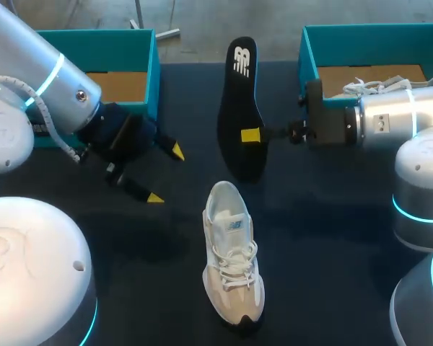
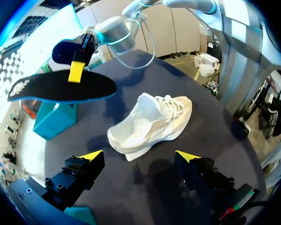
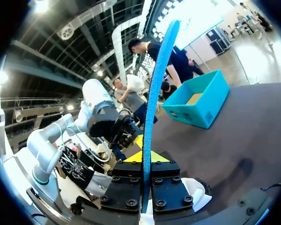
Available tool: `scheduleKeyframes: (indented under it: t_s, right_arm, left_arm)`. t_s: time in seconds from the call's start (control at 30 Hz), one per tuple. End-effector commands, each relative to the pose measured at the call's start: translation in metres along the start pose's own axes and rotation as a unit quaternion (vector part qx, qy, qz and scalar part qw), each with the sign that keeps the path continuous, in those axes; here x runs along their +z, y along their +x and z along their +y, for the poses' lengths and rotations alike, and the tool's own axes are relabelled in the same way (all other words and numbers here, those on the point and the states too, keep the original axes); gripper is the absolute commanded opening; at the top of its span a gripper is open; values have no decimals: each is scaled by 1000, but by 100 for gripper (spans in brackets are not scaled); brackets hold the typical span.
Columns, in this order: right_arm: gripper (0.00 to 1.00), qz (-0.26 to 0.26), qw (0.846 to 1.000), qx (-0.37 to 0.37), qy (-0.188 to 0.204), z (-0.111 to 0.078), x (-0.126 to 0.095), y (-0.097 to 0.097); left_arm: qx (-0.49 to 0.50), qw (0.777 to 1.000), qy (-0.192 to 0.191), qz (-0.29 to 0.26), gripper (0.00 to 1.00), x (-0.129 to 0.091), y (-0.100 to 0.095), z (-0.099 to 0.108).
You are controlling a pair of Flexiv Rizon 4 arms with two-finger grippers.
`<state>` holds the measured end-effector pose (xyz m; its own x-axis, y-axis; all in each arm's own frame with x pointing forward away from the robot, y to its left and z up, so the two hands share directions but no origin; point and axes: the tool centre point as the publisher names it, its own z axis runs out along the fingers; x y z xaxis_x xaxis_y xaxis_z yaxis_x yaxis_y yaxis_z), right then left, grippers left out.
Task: Take the shoe out of the shoebox, open the shoe tongue, remove and reinsert the insole, then place the shoe into the shoebox
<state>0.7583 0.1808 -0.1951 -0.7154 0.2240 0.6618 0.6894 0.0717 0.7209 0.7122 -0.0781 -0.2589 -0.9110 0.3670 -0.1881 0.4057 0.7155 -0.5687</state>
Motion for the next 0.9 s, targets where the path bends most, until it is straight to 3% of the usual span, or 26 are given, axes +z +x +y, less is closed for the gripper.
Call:
scheduleKeyframes:
  t_s: [0.03, 0.33, 0.4, 0.9]
  right_arm:
    - [0, 20, 1000, -14, -16, -8, 14, -18]
    - [0, 54, 997, -61, 2, -21, 31, -32]
    - [0, 54, 997, -61, 2, -21, 31, -32]
    - [0, 54, 997, -61, 2, -21, 31, -32]
  left_arm:
    - [-32, 998, -41, 22, 100, 19, -9, -1]
    - [-93, 991, -89, 44, 100, 42, 3, 10]
    - [-108, 984, -131, 48, 100, 46, 8, 13]
    - [-115, 983, -130, 52, 100, 50, 7, 14]
